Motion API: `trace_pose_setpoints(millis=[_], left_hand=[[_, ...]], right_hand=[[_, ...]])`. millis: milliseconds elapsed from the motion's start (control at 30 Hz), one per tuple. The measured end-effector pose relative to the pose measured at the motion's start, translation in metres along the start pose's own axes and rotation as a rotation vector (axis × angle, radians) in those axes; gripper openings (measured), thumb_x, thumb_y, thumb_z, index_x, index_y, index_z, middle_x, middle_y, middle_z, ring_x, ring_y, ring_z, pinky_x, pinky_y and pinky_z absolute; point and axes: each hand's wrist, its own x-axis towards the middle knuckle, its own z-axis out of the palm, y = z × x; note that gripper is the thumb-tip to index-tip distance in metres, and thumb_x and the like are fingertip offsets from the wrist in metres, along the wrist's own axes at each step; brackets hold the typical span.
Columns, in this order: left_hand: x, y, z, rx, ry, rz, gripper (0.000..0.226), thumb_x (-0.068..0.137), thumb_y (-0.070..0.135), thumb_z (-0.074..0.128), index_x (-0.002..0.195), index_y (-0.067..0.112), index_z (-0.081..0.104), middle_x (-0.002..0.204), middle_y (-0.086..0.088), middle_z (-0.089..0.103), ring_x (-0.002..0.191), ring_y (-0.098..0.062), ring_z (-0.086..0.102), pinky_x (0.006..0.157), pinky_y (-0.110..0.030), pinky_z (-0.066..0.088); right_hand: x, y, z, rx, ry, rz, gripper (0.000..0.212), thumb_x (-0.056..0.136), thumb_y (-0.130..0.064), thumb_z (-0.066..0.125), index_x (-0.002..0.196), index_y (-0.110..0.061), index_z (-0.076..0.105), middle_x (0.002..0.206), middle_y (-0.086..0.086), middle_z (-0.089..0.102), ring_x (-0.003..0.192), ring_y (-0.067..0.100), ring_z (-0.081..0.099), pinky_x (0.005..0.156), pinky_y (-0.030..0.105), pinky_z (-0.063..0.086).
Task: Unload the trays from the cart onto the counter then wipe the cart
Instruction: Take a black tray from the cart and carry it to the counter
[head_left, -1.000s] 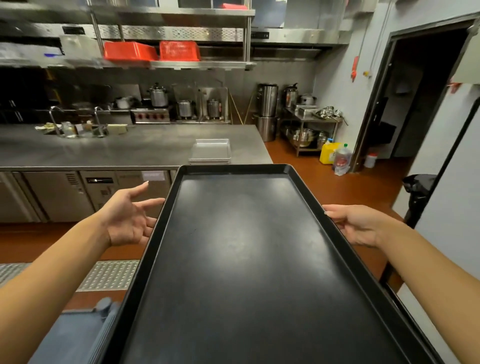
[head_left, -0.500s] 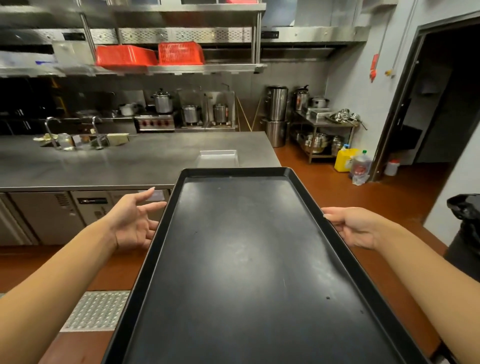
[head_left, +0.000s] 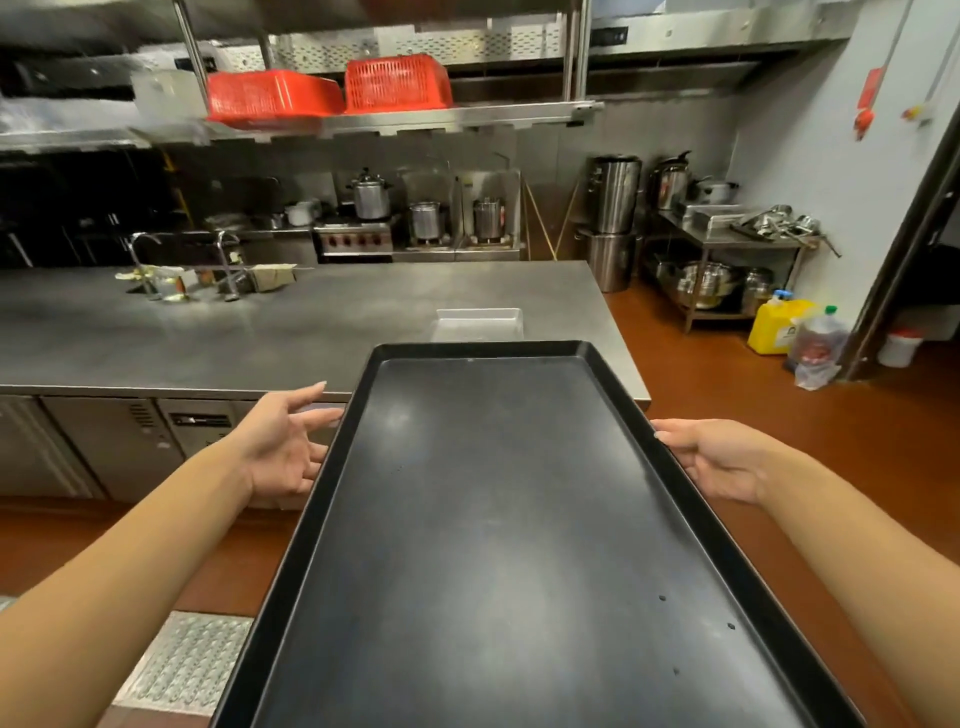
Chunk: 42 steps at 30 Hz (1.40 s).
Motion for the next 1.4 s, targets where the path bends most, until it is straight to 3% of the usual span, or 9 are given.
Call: trace_pose_setpoints(millis=[133, 333, 467, 767, 933, 1133, 1233, 1300, 1400], left_hand=[[0.065, 0.038, -0.002, 0.013, 0.052, 0.011, 0.064, 0.095, 0.061, 0.05, 0.15, 0.028, 0.051, 0.115, -0.025, 0.071, 0.081, -0.035, 0.074, 0.076, -0.043, 0.052], [0.166, 0.089, -0.024, 0.027, 0.085, -0.001, 0.064, 0.095, 0.059, 0.05, 0.15, 0.026, 0.05, 0.119, -0.024, 0.071, 0.091, -0.035, 0.07, 0.077, -0.041, 0.05], [0.238, 0.117, -0.044, 0.033, 0.098, -0.013, 0.063, 0.095, 0.06, 0.049, 0.15, 0.028, 0.049, 0.105, -0.019, 0.075, 0.087, -0.032, 0.07, 0.073, -0.039, 0.049], [0.413, 0.198, -0.086, 0.069, 0.061, -0.094, 0.05, 0.097, 0.056, 0.051, 0.144, 0.039, 0.047, 0.095, -0.016, 0.073, 0.072, -0.029, 0.067, 0.066, -0.033, 0.049], [0.51, 0.236, -0.087, 0.178, 0.061, -0.078, 0.04, 0.099, 0.015, 0.055, 0.138, 0.025, 0.053, 0.1, -0.016, 0.066, 0.081, -0.029, 0.059, 0.073, -0.036, 0.048], [0.646, 0.268, -0.083, 0.344, 0.188, -0.081, 0.033, 0.09, -0.023, 0.05, 0.111, -0.002, 0.065, 0.111, -0.03, 0.067, 0.097, -0.039, 0.065, 0.097, -0.059, 0.053], [0.716, 0.283, -0.077, 0.43, 0.252, -0.09, 0.018, 0.09, -0.023, 0.054, 0.085, -0.009, 0.064, 0.074, -0.023, 0.067, 0.072, -0.036, 0.066, 0.067, -0.045, 0.062], [0.758, 0.292, -0.068, 0.503, 0.297, -0.086, 0.033, 0.091, -0.021, 0.057, 0.065, -0.001, 0.056, 0.05, -0.011, 0.056, 0.051, -0.027, 0.056, 0.042, -0.027, 0.046], [0.822, 0.298, -0.06, 0.654, 0.315, -0.092, 0.041, 0.09, -0.017, 0.059, 0.058, 0.005, 0.049, 0.047, -0.007, 0.047, 0.049, -0.025, 0.048, 0.052, -0.033, 0.038]], right_hand=[[0.082, -0.041, 0.003, -0.046, 0.009, -0.001, 0.026, 0.104, -0.005, 0.052, 0.126, -0.008, 0.066, 0.121, 0.014, 0.074, 0.122, 0.029, 0.065, 0.115, 0.045, 0.044], [0.194, -0.09, 0.022, -0.066, -0.004, 0.077, 0.03, 0.105, -0.004, 0.049, 0.131, -0.009, 0.064, 0.119, 0.015, 0.075, 0.102, 0.026, 0.072, 0.069, 0.036, 0.064], [0.261, -0.115, 0.043, -0.145, -0.009, 0.095, 0.029, 0.105, -0.007, 0.05, 0.131, -0.012, 0.063, 0.119, 0.015, 0.075, 0.113, 0.032, 0.07, 0.087, 0.046, 0.059], [0.416, -0.161, 0.093, -0.147, 0.066, 0.142, 0.028, 0.106, -0.013, 0.049, 0.127, -0.012, 0.067, 0.093, 0.015, 0.071, 0.094, 0.031, 0.062, 0.083, 0.042, 0.053], [0.501, -0.184, 0.101, -0.103, 0.112, 0.154, 0.03, 0.107, -0.009, 0.044, 0.12, -0.016, 0.069, 0.095, 0.014, 0.07, 0.088, 0.028, 0.063, 0.071, 0.038, 0.059], [0.634, -0.214, 0.098, -0.248, 0.143, 0.154, 0.031, 0.102, -0.004, 0.055, 0.127, -0.015, 0.068, 0.109, 0.017, 0.076, 0.104, 0.037, 0.07, 0.084, 0.049, 0.06], [0.708, -0.234, 0.092, -0.298, 0.164, 0.158, 0.034, 0.1, 0.003, 0.056, 0.127, -0.014, 0.068, 0.11, 0.017, 0.077, 0.103, 0.037, 0.072, 0.081, 0.05, 0.062], [0.755, -0.246, 0.087, -0.306, 0.214, 0.153, 0.037, 0.098, 0.008, 0.057, 0.128, -0.011, 0.069, 0.108, 0.018, 0.077, 0.096, 0.038, 0.074, 0.076, 0.05, 0.064], [0.814, -0.259, 0.081, -0.381, 0.301, 0.149, 0.035, 0.096, 0.012, 0.058, 0.125, -0.006, 0.067, 0.093, 0.015, 0.07, 0.072, 0.033, 0.068, 0.052, 0.035, 0.06]])
